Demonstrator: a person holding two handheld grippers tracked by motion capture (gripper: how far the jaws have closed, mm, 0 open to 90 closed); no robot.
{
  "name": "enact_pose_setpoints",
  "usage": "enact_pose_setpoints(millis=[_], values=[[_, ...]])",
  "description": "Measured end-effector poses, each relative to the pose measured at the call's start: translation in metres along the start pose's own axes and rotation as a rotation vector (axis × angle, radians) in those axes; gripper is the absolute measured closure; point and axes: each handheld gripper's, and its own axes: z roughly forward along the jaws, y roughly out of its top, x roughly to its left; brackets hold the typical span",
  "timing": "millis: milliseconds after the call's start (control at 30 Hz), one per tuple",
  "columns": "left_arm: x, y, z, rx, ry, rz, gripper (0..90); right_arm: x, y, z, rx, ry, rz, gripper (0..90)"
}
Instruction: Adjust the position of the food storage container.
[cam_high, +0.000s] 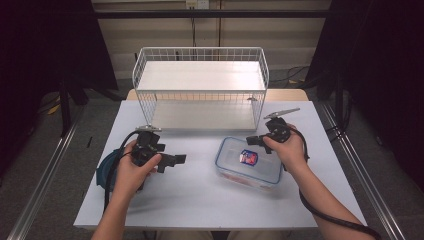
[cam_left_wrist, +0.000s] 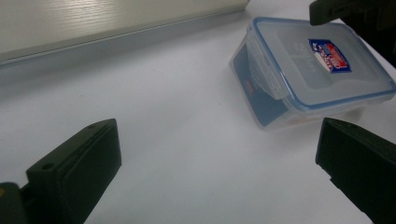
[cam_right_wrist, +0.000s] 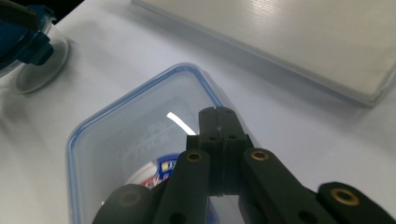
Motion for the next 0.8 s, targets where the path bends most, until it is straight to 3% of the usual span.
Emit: enact_pose_setpoints(millis=[133, 567, 800], values=[[-0.002, 0.002, 0.006, 0.006, -0.006, 0.009, 0.1, -0.004, -0.011, -0.016, -0.014, -0.03, 0.009, 90.0], [-0.009, 0.006, 0.029, 0.03, -0.038, 0.045, 0.1, -0.018, -0.054, -0.06, -0.072, -0.095, 0.105, 90.0], [-0.01, 0.005, 0.036, 0.048, -0.032, 0.053, 0.1, -0.021, -0.074, -0.072, -0.086, -0.112, 0.123, 90.0]])
